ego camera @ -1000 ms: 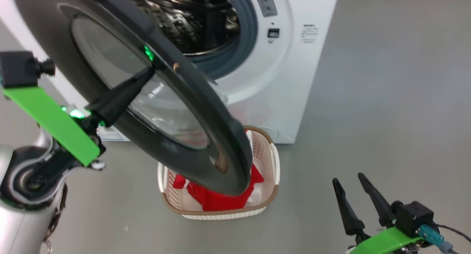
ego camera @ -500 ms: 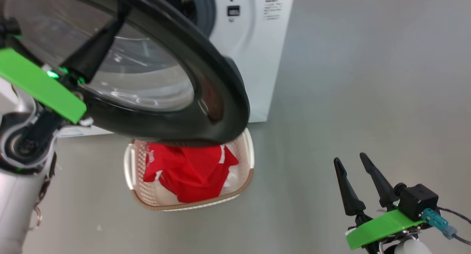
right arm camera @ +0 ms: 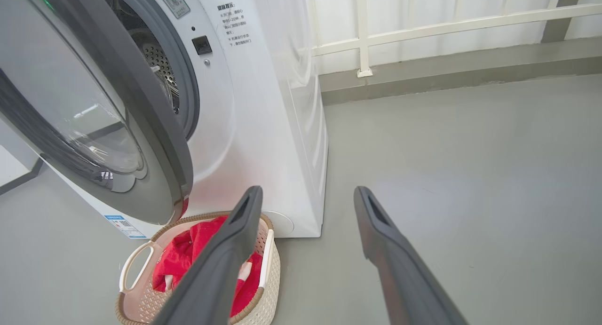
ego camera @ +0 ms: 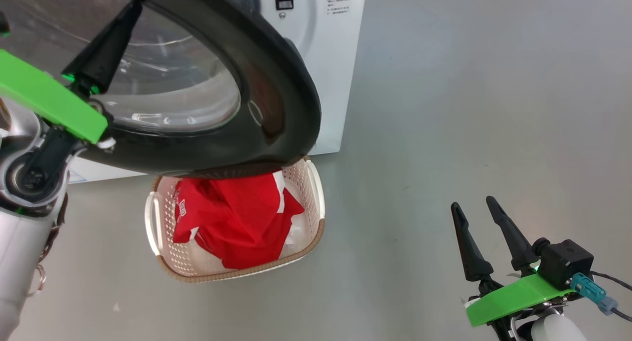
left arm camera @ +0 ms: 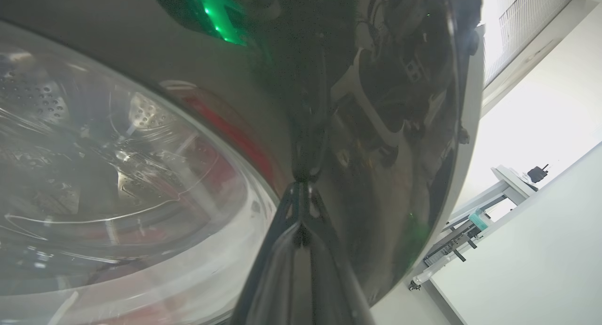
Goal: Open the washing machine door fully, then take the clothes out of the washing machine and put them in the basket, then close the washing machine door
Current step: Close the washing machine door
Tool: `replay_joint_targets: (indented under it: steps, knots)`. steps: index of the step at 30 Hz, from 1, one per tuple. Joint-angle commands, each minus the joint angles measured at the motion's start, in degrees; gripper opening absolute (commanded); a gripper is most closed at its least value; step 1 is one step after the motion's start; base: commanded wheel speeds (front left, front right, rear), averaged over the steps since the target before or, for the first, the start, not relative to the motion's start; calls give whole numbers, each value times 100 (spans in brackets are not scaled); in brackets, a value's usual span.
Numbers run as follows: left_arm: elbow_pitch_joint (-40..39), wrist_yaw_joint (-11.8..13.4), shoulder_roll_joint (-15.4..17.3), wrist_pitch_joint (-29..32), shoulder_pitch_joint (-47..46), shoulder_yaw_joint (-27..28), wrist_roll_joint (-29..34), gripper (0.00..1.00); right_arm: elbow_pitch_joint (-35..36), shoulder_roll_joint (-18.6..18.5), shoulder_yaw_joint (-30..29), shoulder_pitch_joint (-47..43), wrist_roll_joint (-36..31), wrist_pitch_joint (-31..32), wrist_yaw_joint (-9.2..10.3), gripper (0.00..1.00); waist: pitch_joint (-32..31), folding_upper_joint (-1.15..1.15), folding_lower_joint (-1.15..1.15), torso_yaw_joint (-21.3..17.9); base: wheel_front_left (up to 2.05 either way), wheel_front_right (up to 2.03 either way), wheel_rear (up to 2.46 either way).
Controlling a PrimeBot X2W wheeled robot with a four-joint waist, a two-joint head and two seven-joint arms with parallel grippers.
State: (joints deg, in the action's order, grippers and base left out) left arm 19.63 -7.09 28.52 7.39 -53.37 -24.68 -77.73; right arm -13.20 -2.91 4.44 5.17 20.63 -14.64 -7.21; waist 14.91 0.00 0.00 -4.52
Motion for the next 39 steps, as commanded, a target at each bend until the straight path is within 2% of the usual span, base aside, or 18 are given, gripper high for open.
replay_joint_targets:
  steps: [1, 17, 20, 22, 25, 28, 29, 31, 39]
  knots:
    - [-97, -40, 351, -74, -196, 133, -98, 0, 147, 2, 109, 121, 10, -36, -28, 100, -17, 0, 0, 52, 0, 0, 0]
    - [-399, -40, 642, -799, 927, -498, -412, 2, 79, -9, 70, -115, -136, -36, -28, 100, -442, 0, 0, 532, 0, 0, 0]
    - [-485, -40, 668, -1023, 1248, -653, -427, 11, 75, -46, 73, -193, -142, -36, -28, 100, -535, 0, 0, 599, 0, 0, 0]
    - [-505, -40, 692, -1187, 1460, -764, -398, 24, 69, -73, 73, -238, -143, -36, -28, 100, -592, 0, 0, 638, 0, 0, 0]
    - [-514, -40, 666, -1353, 1697, -849, -460, 28, 66, -95, 71, -292, -144, -36, -28, 100, -651, 0, 0, 674, 0, 0, 0]
    - [-487, -40, 675, -1607, 2034, -993, -459, 44, 68, -136, 53, -375, -139, -36, -28, 100, -733, 0, 0, 730, 0, 0, 0]
    - [-458, -40, 668, -1786, 2247, -1032, -516, 69, 71, -159, 39, -421, -135, -36, -28, 100, -763, 0, 0, 756, 0, 0, 0]
    - [-429, -40, 669, -1926, 2456, -1062, -553, 98, 77, -175, 16, -463, -137, -36, -28, 100, -789, 0, 0, 789, 0, 0, 0]
    - [-247, -40, 627, -2213, 3198, -868, -518, 100, 76, -282, -50, -660, -142, -36, -28, 100, -869, 0, 0, 862, 0, 0, 0]
